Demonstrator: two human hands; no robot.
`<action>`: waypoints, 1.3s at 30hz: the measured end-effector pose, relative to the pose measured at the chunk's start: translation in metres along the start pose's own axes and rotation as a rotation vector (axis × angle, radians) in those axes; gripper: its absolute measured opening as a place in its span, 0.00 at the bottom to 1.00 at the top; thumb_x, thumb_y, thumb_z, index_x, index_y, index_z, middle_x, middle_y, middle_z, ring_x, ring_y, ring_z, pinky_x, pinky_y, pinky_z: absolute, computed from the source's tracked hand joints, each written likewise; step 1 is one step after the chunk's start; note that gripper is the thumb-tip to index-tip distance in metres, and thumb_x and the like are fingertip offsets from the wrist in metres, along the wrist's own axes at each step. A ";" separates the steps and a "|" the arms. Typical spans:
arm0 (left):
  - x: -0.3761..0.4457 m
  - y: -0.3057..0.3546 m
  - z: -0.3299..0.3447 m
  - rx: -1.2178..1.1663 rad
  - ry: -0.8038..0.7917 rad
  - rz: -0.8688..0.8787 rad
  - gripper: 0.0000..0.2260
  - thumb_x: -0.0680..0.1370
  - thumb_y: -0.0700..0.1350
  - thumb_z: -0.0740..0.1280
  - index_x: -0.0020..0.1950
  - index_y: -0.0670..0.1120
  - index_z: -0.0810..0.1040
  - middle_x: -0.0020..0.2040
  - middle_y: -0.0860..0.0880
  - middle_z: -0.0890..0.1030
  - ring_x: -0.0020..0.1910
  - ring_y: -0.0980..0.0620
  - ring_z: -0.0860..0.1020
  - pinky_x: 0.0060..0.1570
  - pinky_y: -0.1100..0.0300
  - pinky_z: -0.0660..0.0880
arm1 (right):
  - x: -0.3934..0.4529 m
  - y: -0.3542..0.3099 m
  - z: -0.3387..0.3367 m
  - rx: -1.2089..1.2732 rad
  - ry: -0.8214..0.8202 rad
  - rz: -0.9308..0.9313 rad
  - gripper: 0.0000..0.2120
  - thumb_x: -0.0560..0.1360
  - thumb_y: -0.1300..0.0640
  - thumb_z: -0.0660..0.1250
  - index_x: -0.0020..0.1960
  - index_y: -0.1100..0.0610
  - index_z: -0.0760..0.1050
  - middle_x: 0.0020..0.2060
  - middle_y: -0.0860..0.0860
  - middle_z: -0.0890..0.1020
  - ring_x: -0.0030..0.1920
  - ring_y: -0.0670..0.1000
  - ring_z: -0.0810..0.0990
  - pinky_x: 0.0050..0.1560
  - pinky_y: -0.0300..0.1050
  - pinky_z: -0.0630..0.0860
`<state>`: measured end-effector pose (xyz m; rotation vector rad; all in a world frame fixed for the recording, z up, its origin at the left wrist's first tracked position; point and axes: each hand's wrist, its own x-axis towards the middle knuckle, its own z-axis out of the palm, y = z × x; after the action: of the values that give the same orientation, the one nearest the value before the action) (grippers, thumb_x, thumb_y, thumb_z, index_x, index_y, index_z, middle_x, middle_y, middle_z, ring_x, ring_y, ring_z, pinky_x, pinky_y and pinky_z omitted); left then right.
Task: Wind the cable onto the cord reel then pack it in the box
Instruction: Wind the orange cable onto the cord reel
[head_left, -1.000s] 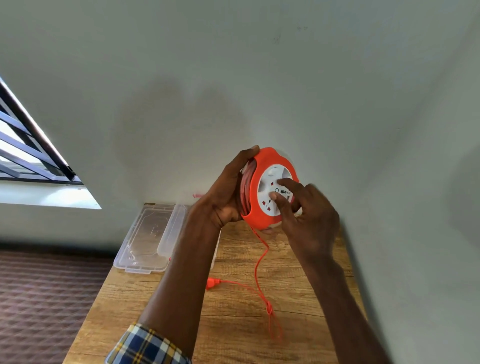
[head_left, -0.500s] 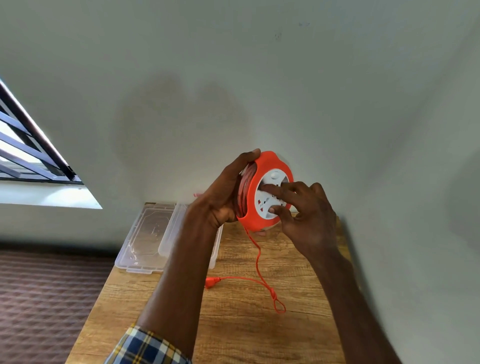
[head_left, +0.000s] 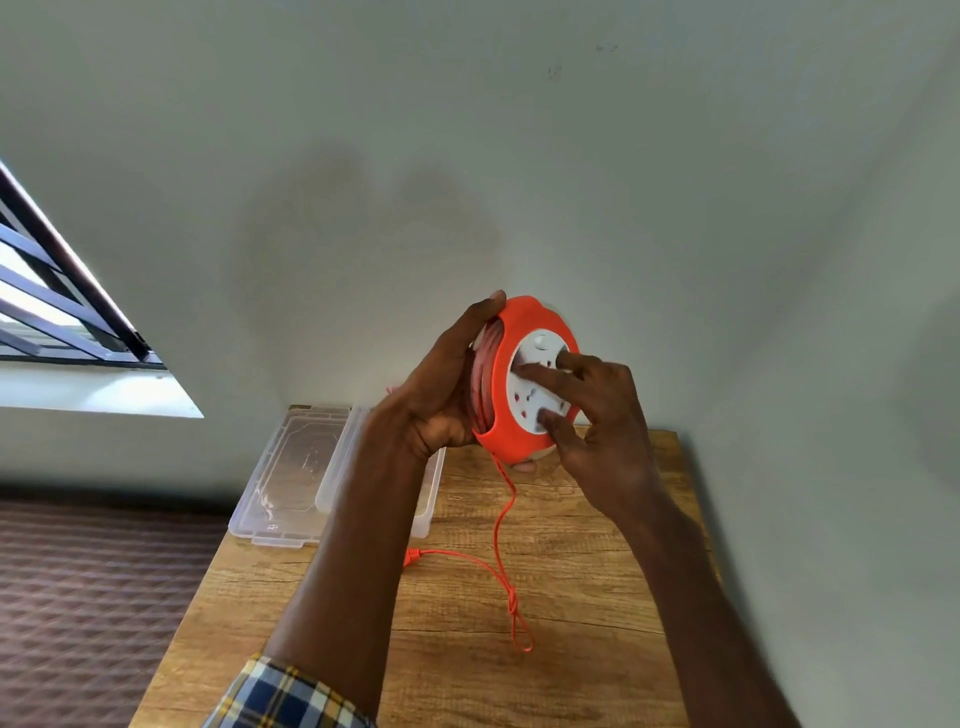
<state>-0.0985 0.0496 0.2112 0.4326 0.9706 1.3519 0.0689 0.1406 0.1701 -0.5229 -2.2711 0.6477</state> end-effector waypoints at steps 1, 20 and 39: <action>-0.001 0.000 0.002 -0.007 -0.022 -0.008 0.36 0.78 0.70 0.63 0.76 0.46 0.76 0.71 0.38 0.79 0.65 0.37 0.79 0.70 0.36 0.71 | 0.002 0.001 -0.001 -0.031 0.004 -0.037 0.26 0.74 0.64 0.74 0.66 0.42 0.79 0.70 0.49 0.75 0.68 0.53 0.67 0.61 0.45 0.73; 0.008 -0.010 0.038 0.133 0.096 0.019 0.32 0.80 0.67 0.64 0.71 0.43 0.80 0.61 0.39 0.85 0.55 0.41 0.85 0.60 0.45 0.82 | 0.002 -0.024 0.005 0.607 0.318 0.876 0.24 0.71 0.36 0.74 0.60 0.50 0.79 0.46 0.52 0.87 0.41 0.47 0.87 0.34 0.39 0.75; 0.006 -0.013 0.011 -0.132 0.050 0.144 0.28 0.79 0.64 0.64 0.68 0.44 0.80 0.58 0.40 0.84 0.53 0.41 0.84 0.52 0.47 0.83 | 0.001 -0.014 -0.019 -0.197 -0.130 0.136 0.31 0.73 0.48 0.76 0.73 0.35 0.70 0.68 0.46 0.71 0.66 0.50 0.67 0.56 0.48 0.78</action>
<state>-0.0822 0.0554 0.2061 0.3760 0.8986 1.5539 0.0796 0.1360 0.1905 -0.7549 -2.4531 0.5403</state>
